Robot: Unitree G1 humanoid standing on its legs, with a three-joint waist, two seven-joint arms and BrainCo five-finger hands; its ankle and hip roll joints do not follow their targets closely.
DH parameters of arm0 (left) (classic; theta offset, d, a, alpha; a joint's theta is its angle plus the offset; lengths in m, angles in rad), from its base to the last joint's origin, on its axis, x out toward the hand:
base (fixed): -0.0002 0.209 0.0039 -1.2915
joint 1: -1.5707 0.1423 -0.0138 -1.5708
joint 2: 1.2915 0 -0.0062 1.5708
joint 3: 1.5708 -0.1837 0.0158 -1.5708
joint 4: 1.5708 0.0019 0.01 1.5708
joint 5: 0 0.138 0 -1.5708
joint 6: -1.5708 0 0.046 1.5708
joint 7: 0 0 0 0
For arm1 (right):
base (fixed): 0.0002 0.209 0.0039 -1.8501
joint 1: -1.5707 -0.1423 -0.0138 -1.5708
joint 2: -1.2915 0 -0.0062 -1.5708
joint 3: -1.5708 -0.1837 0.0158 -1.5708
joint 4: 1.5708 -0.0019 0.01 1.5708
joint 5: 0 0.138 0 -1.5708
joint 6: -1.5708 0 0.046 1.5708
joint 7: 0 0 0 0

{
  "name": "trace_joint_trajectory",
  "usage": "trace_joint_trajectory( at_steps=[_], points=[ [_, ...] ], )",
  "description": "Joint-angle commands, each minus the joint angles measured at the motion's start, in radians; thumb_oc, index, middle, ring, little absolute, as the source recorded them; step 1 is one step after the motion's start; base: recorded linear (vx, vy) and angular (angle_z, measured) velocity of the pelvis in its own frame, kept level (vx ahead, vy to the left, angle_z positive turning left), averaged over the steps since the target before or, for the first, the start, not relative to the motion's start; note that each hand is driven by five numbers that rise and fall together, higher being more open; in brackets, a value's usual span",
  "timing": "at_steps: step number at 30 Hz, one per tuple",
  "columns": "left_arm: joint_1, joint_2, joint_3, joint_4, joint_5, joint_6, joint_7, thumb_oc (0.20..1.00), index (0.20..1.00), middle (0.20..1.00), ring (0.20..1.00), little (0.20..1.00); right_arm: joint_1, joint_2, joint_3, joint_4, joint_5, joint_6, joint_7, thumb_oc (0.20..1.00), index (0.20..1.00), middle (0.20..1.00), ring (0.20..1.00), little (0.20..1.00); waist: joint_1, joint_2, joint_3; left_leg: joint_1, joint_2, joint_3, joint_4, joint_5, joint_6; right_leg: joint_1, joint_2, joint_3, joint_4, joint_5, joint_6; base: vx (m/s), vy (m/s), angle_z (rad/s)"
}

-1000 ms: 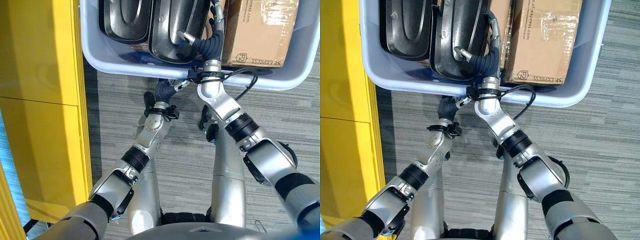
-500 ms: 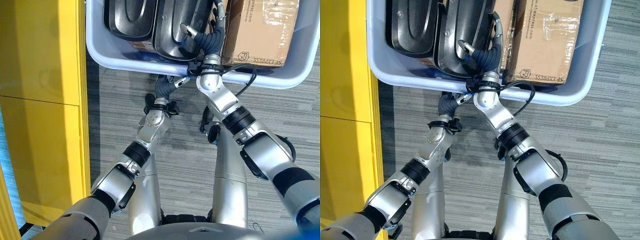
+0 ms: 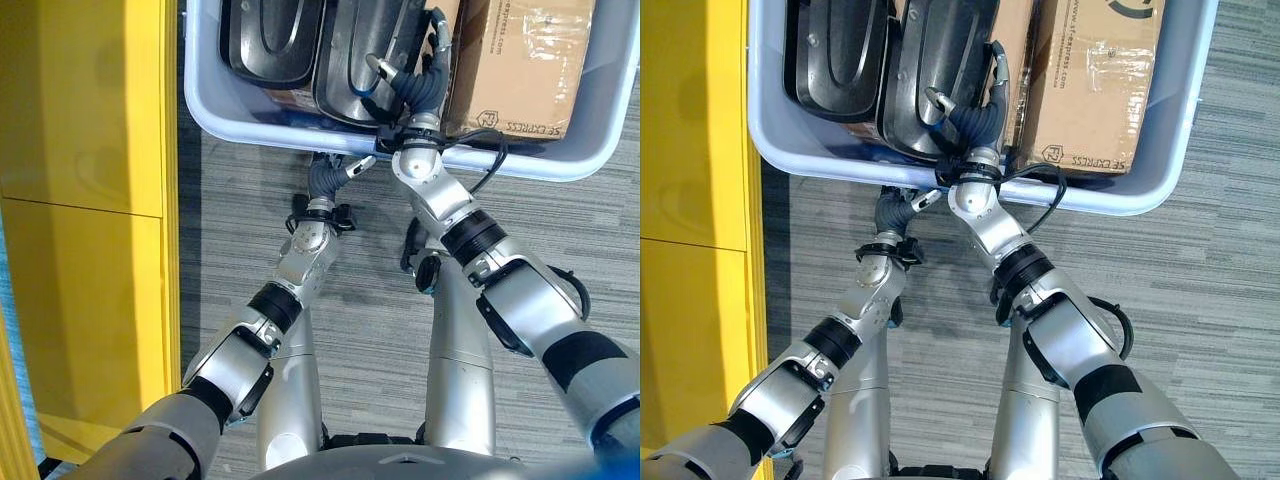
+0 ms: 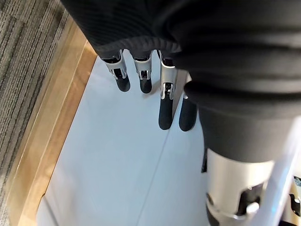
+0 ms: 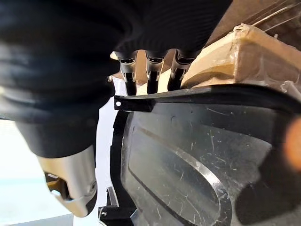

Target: Move parts from the plastic box to the shelf.

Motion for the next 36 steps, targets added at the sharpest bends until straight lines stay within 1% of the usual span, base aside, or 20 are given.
trace_joint_trajectory(
  at_steps=[1,2,3,4,5,6,7,10,14,17,23,24,25,27,31,32,35,36],
  points=[
    [-0.132,-0.020,0.078,-0.009,-0.021,-0.092,0.029,1.000,1.000,1.000,1.000,1.000,0.033,-0.089,-0.003,0.135,-0.027,0.074,-0.032,1.000,1.000,1.000,1.000,1.000,0.032,0.024,0.059,0.006,-0.025,0.071,0.047,-0.127,0.081,0.036,0.033,0.042,0.101,-0.052,0.033,0.00,0.000,0.00],
    [-0.132,-0.020,0.078,-0.008,-0.021,-0.089,0.026,1.000,1.000,1.000,1.000,1.000,0.035,-0.088,-0.005,0.138,-0.018,0.084,-0.022,1.000,1.000,1.000,1.000,1.000,0.031,0.024,0.059,0.007,-0.026,0.071,0.046,-0.126,0.080,0.036,0.034,0.043,0.099,-0.052,0.034,0.00,0.000,0.00],
    [-0.130,-0.024,0.077,-0.006,-0.024,-0.094,0.028,1.000,1.000,1.000,1.000,1.000,0.041,-0.083,-0.007,0.154,0.025,0.086,-0.015,1.000,1.000,1.000,1.000,1.000,0.031,0.027,0.059,0.006,-0.025,0.074,0.045,-0.126,0.080,0.033,0.033,0.044,0.099,-0.051,0.033,0.01,0.036,0.00],
    [-0.133,-0.022,0.079,0.000,-0.023,-0.097,0.028,1.000,1.000,1.000,1.000,1.000,0.044,-0.078,-0.011,0.168,0.072,0.092,0.007,1.000,1.000,1.000,1.000,1.000,0.031,0.027,0.059,0.003,-0.026,0.073,0.045,-0.127,0.080,0.031,0.033,0.044,0.101,-0.052,0.033,0.00,0.038,-0.02],
    [-0.138,-0.024,0.081,0.010,-0.024,-0.101,0.023,1.000,1.000,1.000,1.000,1.000,0.045,-0.071,-0.018,0.192,0.145,0.118,0.055,1.000,1.000,1.000,1.000,1.000,0.031,0.027,0.059,0.002,-0.026,0.073,0.044,-0.126,0.079,0.030,0.034,0.044,0.100,-0.052,0.031,0.00,0.020,-0.03],
    [-0.139,-0.024,0.081,0.012,-0.026,-0.102,0.022,1.000,1.000,1.000,1.000,1.000,0.045,-0.070,-0.018,0.196,0.147,0.120,0.060,1.000,1.000,1.000,1.000,1.000,0.031,0.027,0.059,0.002,-0.026,0.074,0.043,-0.126,0.079,0.030,0.035,0.044,0.100,-0.052,0.031,0.00,0.000,0.00],
    [-0.147,-0.024,0.084,0.021,-0.030,-0.104,0.008,1.000,1.000,1.000,1.000,1.000,0.046,-0.058,-0.020,0.237,0.168,0.148,0.115,1.000,1.000,1.000,1.000,1.000,0.033,0.027,0.059,0.004,-0.028,0.074,0.038,-0.125,0.078,0.032,0.033,0.042,0.091,-0.049,0.032,0.00,0.000,0.00],
    [-0.155,-0.021,0.085,0.033,-0.037,-0.108,0.000,1.000,1.000,1.000,1.000,1.000,0.041,-0.057,-0.010,0.276,0.156,0.178,0.146,1.000,1.000,1.000,1.000,1.000,0.035,0.026,0.059,0.007,-0.028,0.076,0.033,-0.122,0.078,0.036,0.033,0.038,0.085,-0.046,0.031,0.00,0.000,0.00],
    [-0.165,-0.011,0.085,0.042,-0.054,-0.110,-0.018,1.000,1.000,1.000,1.000,1.000,0.039,-0.053,-0.002,0.326,0.198,0.194,0.189,1.000,1.000,1.000,1.000,1.000,0.041,0.028,0.059,0.006,-0.031,0.073,0.033,-0.122,0.078,0.036,0.029,0.034,0.086,-0.043,0.031,0.00,0.000,0.00],
    [-0.174,-0.007,0.089,0.056,-0.060,-0.107,-0.034,1.000,1.000,1.000,1.000,1.000,0.034,-0.052,-0.006,0.369,0.261,0.230,0.237,1.000,1.000,1.000,1.000,1.000,0.044,0.027,0.059,0.007,-0.031,0.070,0.038,-0.126,0.079,0.038,0.025,0.032,0.087,-0.042,0.032,0.00,-0.002,-0.05],
    [-0.173,0.004,0.100,0.073,-0.087,-0.111,-0.069,1.000,1.000,1.000,1.000,1.000,0.039,-0.066,-0.036,0.446,0.287,0.255,0.338,1.000,1.000,1.000,1.000,1.000,0.048,0.029,0.059,0.013,-0.032,0.070,0.044,-0.133,0.082,0.044,0.021,0.030,0.090,-0.044,0.032,0.00,0.003,-0.02],
    [-0.173,0.005,0.101,0.073,-0.090,-0.111,-0.072,1.000,1.000,1.000,1.000,1.000,0.039,-0.067,-0.039,0.452,0.282,0.257,0.348,0.959,0.959,0.959,0.959,0.959,0.048,0.030,0.059,0.015,-0.032,0.070,0.045,-0.133,0.082,0.045,0.020,0.031,0.091,-0.045,0.031,0.00,0.000,0.00],
    [-0.174,0.008,0.102,0.074,-0.092,-0.109,-0.074,1.000,1.000,1.000,1.000,1.000,0.041,-0.071,-0.042,0.456,0.282,0.259,0.360,0.840,0.840,0.840,0.840,0.840,0.047,0.030,0.059,0.016,-0.032,0.070,0.045,-0.134,0.082,0.046,0.019,0.031,0.092,-0.046,0.032,0.00,0.022,-0.07],
    [-0.176,0.012,0.104,0.074,-0.097,-0.111,-0.078,1.000,1.000,1.000,1.000,1.000,0.043,-0.078,-0.047,0.464,0.284,0.275,0.400,0.200,0.200,0.200,0.200,0.200,0.048,0.030,0.059,0.018,-0.032,0.070,0.044,-0.134,0.082,0.047,0.018,0.030,0.094,-0.046,0.032,0.00,0.009,-0.03],
    [-0.175,0.018,0.108,0.073,-0.105,-0.112,-0.083,1.000,1.000,1.000,1.000,1.000,0.046,-0.088,-0.050,0.469,0.270,0.273,0.407,0.200,0.200,0.200,0.200,0.200,0.048,0.030,0.059,0.021,-0.034,0.069,0.042,-0.133,0.082,0.051,0.016,0.030,0.093,-0.047,0.031,-0.01,0.011,0.05],
    [-0.169,0.025,0.114,0.072,-0.108,-0.115,-0.092,1.000,1.000,1.000,1.000,1.000,0.050,-0.099,-0.056,0.473,0.264,0.288,0.431,0.200,0.200,0.200,0.200,0.200,0.048,0.030,0.059,0.026,-0.034,0.069,0.039,-0.131,0.081,0.056,0.017,0.029,0.090,-0.047,0.031,-0.01,0.009,0.03],
    [-0.166,0.029,0.119,0.075,-0.114,-0.121,-0.101,1.000,1.000,1.000,1.000,1.000,0.057,-0.105,-0.061,0.481,0.253,0.284,0.441,0.200,0.200,0.200,0.200,0.200,0.048,0.029,0.059,0.032,-0.034,0.069,0.037,-0.132,0.082,0.060,0.017,0.029,0.089,-0.048,0.029,0.00,0.009,0.19],
    [-0.164,0.035,0.121,0.077,-0.114,-0.121,-0.110,1.000,1.000,1.000,1.000,1.000,0.061,-0.113,-0.064,0.484,0.253,0.283,0.464,0.200,0.200,0.200,0.200,0.200,0.047,0.028,0.059,0.034,-0.033,0.069,0.039,-0.133,0.081,0.063,0.018,0.029,0.088,-0.048,0.030,0.00,0.003,0.07]
  ],
)
